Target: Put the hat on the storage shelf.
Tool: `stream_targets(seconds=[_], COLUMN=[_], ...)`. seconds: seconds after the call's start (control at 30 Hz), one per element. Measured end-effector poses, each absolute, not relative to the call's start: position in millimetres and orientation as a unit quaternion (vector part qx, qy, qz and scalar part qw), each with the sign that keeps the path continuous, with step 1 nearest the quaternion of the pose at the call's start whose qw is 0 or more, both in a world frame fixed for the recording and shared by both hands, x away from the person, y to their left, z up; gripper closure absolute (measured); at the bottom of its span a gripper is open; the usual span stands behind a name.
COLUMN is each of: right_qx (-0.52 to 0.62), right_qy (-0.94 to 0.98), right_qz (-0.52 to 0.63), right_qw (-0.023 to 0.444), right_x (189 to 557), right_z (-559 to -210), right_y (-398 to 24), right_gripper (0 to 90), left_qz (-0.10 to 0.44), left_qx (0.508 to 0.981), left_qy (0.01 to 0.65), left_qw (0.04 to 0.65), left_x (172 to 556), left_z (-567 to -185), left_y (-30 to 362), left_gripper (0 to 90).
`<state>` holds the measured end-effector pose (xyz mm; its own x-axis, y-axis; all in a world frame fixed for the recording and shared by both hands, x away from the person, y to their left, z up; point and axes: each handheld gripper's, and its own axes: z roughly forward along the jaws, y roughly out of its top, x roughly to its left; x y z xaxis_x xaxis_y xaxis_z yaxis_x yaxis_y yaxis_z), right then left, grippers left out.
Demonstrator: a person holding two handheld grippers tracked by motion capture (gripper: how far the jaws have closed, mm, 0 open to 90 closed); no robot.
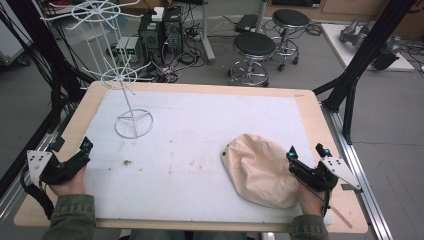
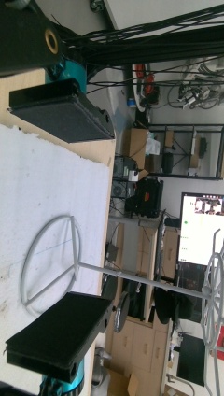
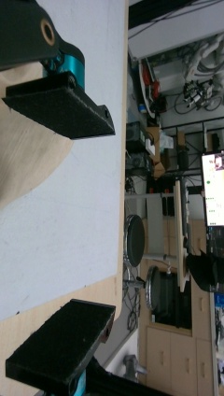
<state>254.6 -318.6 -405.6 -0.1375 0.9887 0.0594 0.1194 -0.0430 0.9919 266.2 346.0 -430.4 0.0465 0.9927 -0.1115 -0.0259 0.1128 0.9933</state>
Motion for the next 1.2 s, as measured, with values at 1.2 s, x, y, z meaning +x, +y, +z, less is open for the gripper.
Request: stream_targets(seconds=[1.2], right_qx=[0.507], right_qy=[0.700], right_qz=[0.414], right_qw=[0.286], right_x=[278], right_z=[-406], right_y=[-307], right_gripper=[11.4], left_qz=[0.460], left_qx=[0.478], left_qy=[0.506], left_qw=[0.552], left_x=[268], left_z=[-431], left_y=[345], left_gripper=[18.1])
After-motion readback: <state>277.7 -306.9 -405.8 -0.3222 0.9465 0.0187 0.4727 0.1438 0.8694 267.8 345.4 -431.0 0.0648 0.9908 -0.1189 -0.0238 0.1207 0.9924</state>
